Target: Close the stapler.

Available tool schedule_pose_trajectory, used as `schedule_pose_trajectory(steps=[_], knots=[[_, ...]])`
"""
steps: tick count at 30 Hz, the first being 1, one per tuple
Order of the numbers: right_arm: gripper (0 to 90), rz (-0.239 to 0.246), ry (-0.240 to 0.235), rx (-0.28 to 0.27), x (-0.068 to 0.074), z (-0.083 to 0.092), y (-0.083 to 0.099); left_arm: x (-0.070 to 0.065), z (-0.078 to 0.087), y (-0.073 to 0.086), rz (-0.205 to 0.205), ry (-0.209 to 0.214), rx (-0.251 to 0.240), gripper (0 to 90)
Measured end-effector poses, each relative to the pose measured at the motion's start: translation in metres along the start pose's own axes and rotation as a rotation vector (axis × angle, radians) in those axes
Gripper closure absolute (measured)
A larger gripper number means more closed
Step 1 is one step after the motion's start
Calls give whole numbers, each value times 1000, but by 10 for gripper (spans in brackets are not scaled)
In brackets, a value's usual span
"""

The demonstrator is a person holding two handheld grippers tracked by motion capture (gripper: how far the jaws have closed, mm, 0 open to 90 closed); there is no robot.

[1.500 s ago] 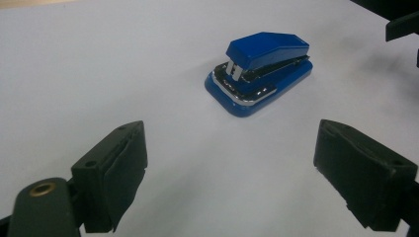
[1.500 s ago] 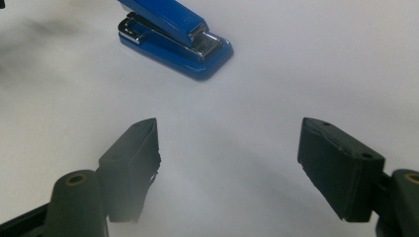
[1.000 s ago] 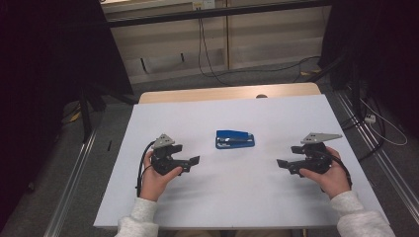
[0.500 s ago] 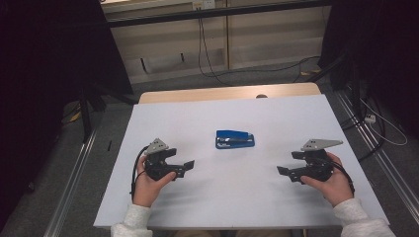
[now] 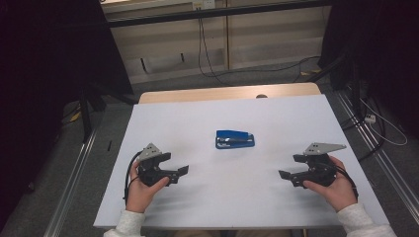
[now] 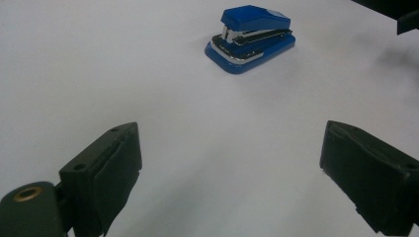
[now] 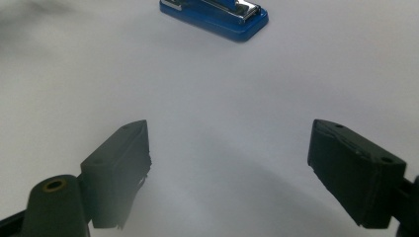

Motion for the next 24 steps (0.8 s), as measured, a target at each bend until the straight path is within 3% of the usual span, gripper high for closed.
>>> schedule_pose_trajectory(steps=[10,24], knots=[[161,15,-10,4,6,4,5,6,13,8,-5,2,0,89],[154,19,-13,3,7,9,10,17,35,24,4,-40,5,90]])
Point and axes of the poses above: each handheld gripper's, and its own axes: z roughly backward along the jaws, y roughly out of its underside, x roughly to its left, the point moved 7 cm from there along -z, roughly forward along the jaws, and after that the axes turned 7 degrees about z, right-handed, at the moved point
